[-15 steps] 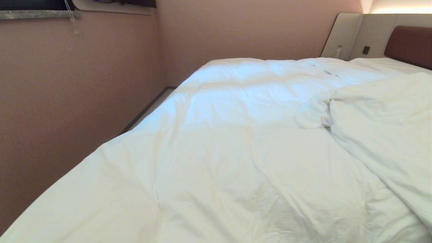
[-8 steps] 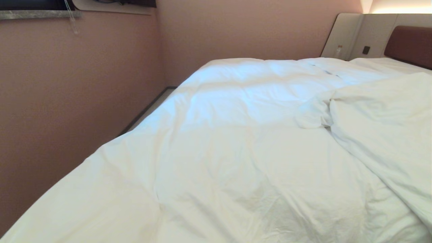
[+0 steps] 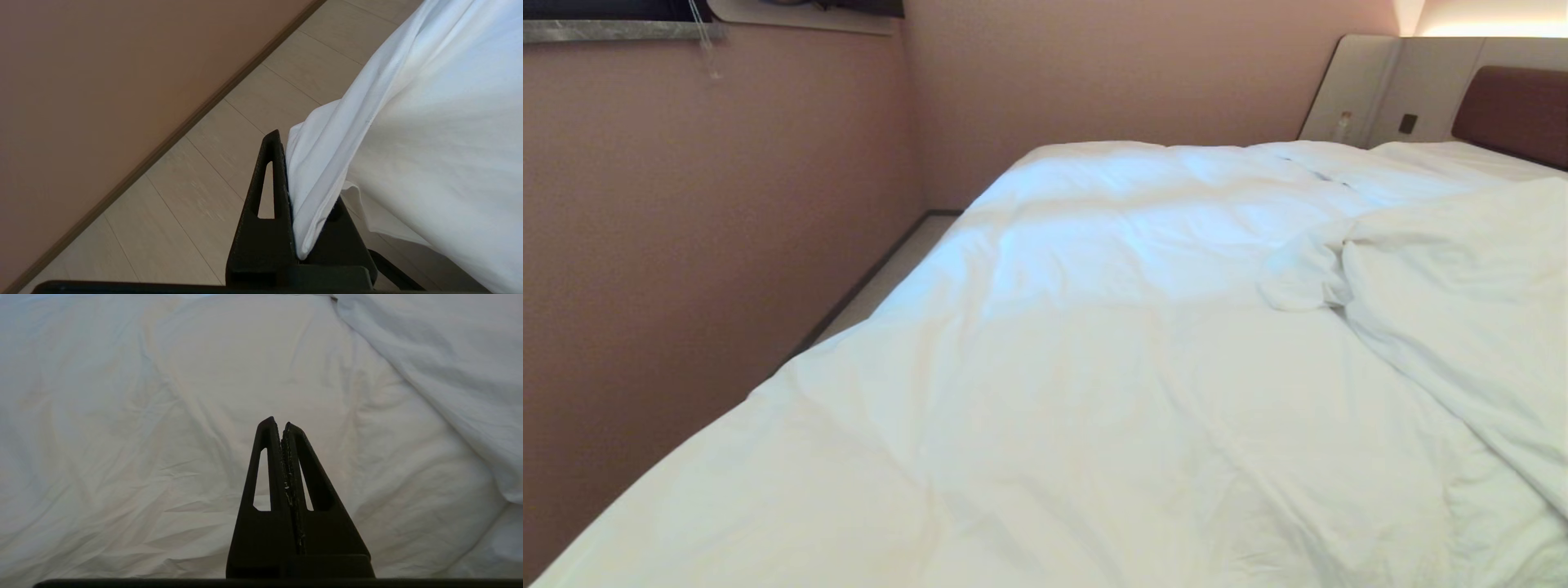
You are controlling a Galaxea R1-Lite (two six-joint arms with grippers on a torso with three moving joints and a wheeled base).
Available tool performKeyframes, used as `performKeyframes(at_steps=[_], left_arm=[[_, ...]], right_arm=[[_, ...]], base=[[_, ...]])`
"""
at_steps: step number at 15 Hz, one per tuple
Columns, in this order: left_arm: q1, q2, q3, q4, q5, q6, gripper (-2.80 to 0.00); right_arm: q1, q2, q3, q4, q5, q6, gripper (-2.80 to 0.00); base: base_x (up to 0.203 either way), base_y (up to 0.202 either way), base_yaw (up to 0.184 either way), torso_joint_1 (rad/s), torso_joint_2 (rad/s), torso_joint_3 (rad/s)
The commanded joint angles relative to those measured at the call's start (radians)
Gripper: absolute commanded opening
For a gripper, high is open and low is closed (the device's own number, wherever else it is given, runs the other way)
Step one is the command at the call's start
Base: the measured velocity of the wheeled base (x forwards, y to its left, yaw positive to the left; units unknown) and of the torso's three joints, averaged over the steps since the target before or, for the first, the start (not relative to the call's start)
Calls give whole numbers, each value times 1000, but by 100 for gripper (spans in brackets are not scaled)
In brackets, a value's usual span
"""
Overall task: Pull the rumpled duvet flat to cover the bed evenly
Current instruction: Flatten the corners of the folded blanket
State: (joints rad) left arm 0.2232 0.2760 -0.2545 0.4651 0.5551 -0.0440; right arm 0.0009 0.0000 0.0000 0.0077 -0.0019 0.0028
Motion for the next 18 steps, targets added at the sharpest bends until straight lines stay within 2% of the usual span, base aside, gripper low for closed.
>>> performKeyframes(at_steps=[1, 14, 15, 18], left_arm=[[1, 2, 0, 3, 5, 0, -280], [1, 2, 3, 4, 5, 3, -280], [1, 3, 3, 4, 5, 3, 0], [1, 2, 3, 4, 5, 4, 0]], right_arm=[[1, 2, 0, 0, 0, 0, -280], [1, 0, 0, 0, 0, 0, -280], [1, 1, 0, 0, 0, 0, -280], [1, 0, 0, 0, 0, 0, -280]], base=[[0, 95, 2, 6, 2, 1], [0, 0, 0, 0, 0, 0], [0, 0, 0, 0, 0, 0], [0, 0, 0, 0, 0, 0]])
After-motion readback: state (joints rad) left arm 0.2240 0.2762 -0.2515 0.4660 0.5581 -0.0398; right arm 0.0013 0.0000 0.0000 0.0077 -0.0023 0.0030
